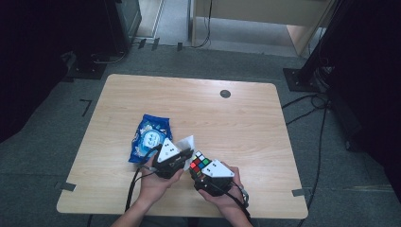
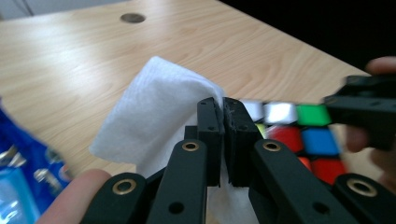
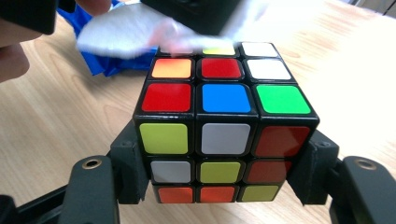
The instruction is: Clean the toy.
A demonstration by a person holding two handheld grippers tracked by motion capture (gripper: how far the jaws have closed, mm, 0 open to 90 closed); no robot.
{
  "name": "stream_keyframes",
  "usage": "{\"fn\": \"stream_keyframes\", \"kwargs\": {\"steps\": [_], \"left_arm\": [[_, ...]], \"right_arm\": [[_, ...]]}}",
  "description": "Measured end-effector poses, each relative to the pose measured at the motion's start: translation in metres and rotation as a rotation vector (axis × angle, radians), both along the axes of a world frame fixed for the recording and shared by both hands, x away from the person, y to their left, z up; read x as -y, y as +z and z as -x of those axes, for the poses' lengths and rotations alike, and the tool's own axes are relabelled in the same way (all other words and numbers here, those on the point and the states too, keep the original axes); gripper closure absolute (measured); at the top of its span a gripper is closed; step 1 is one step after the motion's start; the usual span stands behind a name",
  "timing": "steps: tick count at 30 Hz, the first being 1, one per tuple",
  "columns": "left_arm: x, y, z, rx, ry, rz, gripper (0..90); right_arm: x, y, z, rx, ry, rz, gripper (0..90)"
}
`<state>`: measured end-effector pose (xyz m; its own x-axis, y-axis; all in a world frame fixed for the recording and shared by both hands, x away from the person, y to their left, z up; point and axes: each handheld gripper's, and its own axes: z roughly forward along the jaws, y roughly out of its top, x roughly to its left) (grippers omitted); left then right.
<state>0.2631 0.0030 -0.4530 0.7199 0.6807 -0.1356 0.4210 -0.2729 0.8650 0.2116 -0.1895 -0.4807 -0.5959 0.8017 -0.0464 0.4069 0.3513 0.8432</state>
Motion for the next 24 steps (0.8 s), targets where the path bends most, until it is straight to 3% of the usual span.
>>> {"fn": "stream_keyframes", "kwargs": {"steps": [7,10,12,15,17,18,20,24], "left_arm": [[-0.006,-0.014,-0.010,-0.024,0.022,-0.024,82.7],[-0.006,-0.015,-0.010,-0.009,0.055,-0.049,65.7],[-0.007,-0.013,-0.009,-0.005,0.063,-0.049,60.7],[-0.013,-0.009,-0.008,-0.023,0.067,-0.015,58.3],[-0.018,-0.004,-0.007,-0.053,0.056,0.055,53.5],[-0.018,-0.004,-0.007,-0.053,0.056,0.055,51.3],[-0.018,0.003,-0.003,-0.068,0.026,0.110,48.5],[-0.009,0.013,0.003,-0.102,-0.038,0.129,31.5]], "right_arm": [[0.020,0.007,-0.005,0.014,-0.064,-0.042,34.7],[0.036,0.014,-0.006,0.019,-0.109,-0.064,34.7],[0.041,0.017,-0.006,0.023,-0.119,-0.073,34.7],[0.045,0.019,-0.006,0.025,-0.121,-0.083,34.7],[0.046,0.020,-0.006,0.022,-0.121,-0.084,34.6],[0.046,0.020,-0.006,0.022,-0.121,-0.084,34.6],[0.044,0.019,-0.006,0.018,-0.119,-0.081,34.6],[0.034,0.016,-0.006,0.014,-0.101,-0.071,34.6]]}}
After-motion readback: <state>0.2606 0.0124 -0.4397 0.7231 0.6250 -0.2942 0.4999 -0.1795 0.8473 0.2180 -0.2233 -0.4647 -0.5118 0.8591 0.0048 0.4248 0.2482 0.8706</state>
